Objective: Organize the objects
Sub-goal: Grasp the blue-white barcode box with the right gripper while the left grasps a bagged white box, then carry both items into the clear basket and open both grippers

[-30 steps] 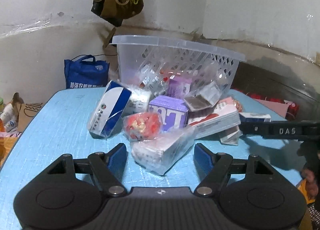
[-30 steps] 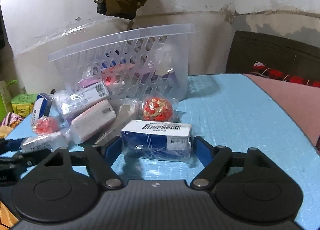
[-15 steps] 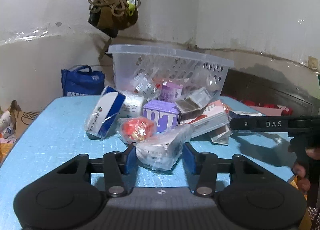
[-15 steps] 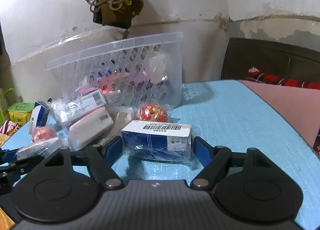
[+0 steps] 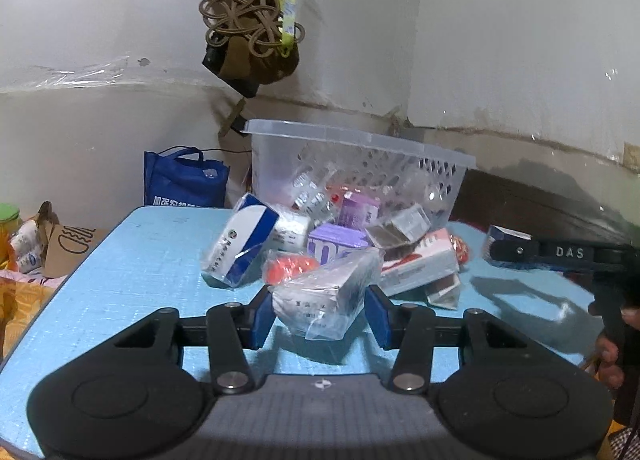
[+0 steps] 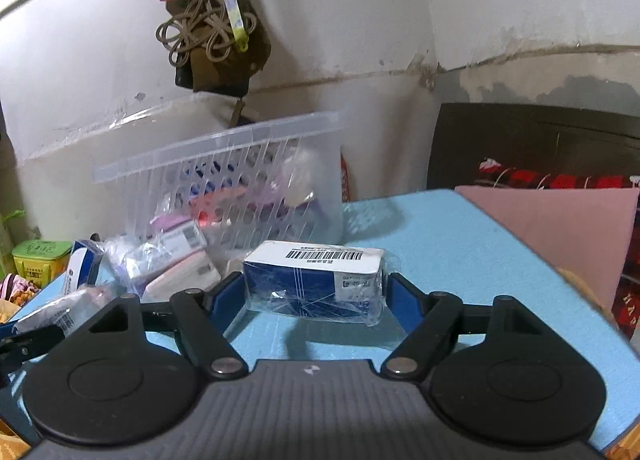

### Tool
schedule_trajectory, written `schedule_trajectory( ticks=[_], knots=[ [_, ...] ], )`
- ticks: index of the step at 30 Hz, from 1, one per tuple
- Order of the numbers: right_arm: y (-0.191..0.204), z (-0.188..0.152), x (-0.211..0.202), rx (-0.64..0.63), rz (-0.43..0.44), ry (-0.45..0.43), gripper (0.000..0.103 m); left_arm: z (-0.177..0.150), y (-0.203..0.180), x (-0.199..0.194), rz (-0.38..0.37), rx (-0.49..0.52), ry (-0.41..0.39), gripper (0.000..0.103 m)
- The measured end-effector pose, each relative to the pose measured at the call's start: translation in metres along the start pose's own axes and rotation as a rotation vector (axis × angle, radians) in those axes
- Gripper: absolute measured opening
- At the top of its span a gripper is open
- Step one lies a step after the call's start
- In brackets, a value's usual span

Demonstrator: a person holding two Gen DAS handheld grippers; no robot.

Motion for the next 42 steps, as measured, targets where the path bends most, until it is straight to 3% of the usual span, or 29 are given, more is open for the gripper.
schedule_trajectory(
  ticks=[13,31,37,42],
  knots=[
    [-0.005,-0.003,-0.003,-0.019,-0.03,0.005,0.079,0.006,0.001,-0.008,0.028,-0.005,-0.032,0.052],
    [-0.013,0.015,-0.026,-0.026,-0.014,-0.088,0.079,0.029,-0.006,-0.022,0.014,-0.005,-0.088,0.051],
    [-0.011,0.038,-0.035,-0.04,-0.029,-0.162,0.079,0.052,-0.012,-0.022,-0.02,0.005,-0.13,0.051],
    [0.003,0.085,-0.021,-0.121,0.018,-0.25,0.079,0.104,-0.026,-0.002,-0.065,0.033,-0.195,0.051]
  ],
)
Point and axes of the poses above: each gripper's, at about its wrist camera, not at the fingertips, and x roughly the way its jaws point, y to its left, z to its top, the point moved 1 cm from there along x, roughly the way its jaws point, and after that the axes turned 3 degrees about -x, right-handed, at the moved point
